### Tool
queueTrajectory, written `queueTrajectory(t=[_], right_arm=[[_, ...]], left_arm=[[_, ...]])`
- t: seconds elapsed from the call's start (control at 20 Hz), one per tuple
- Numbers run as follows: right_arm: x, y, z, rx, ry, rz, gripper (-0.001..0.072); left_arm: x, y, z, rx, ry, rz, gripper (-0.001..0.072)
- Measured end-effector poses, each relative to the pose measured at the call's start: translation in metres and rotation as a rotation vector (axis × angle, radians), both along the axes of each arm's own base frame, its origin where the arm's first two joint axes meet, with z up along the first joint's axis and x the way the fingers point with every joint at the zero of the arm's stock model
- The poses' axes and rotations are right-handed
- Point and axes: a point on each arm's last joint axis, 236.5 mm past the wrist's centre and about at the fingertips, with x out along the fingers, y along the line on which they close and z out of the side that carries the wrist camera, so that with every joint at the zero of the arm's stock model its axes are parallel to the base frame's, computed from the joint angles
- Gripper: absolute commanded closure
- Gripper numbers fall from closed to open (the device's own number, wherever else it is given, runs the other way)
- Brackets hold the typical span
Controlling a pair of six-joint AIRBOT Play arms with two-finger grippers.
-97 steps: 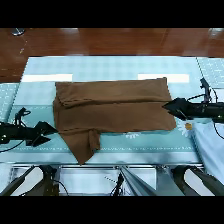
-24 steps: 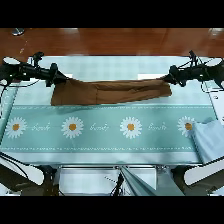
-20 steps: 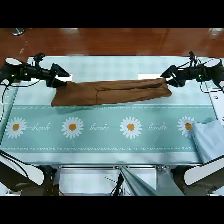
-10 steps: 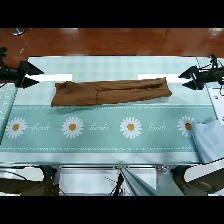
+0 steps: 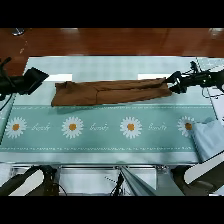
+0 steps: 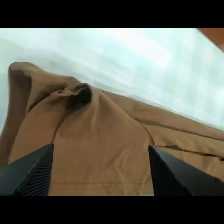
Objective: Fold the shirts.
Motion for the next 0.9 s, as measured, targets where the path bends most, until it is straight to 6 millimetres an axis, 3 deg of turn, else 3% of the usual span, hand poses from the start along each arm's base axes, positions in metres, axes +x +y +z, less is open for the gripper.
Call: queueTrajectory(t=[0.1,0.2,0.25,0.3,0.5,0.7,0.9], right_arm=[[-0.004,0.013,-0.006,-0.015,0.013,0.046,0.0684],[-0.006,0.028,0.001,0.009,0.011,0.087,0.0689],[-0.009,0.032,0.005,0.011,0.012,0.109,0.0689],[-0.011,0.033,0.013,0.011,0.007,0.126,0.0689],[-0.023,0.021,0.066,-0.081,-0.06,0.167,0.0689],[-0.056,0.009,0.128,-0.241,-0.139,0.201,0.0689],[-0.098,0.015,0.188,-0.339,-0.242,0.19,0.0689]], left_arm=[[0.0,-0.013,-0.002,0.001,-0.006,-0.021,0.0008],[-0.002,-0.029,-0.006,-0.003,0.002,-0.055,0.004],[-0.002,-0.036,-0.006,-0.009,0.0,-0.066,0.032],[-0.002,-0.043,-0.007,-0.014,0.001,-0.082,0.067],[-0.005,-0.072,-0.008,-0.015,-0.007,-0.151,0.069],[-0.003,-0.114,-0.011,-0.004,-0.028,-0.237,0.0691],[0.005,-0.181,-0.015,-0.013,-0.028,-0.365,0.0691]])
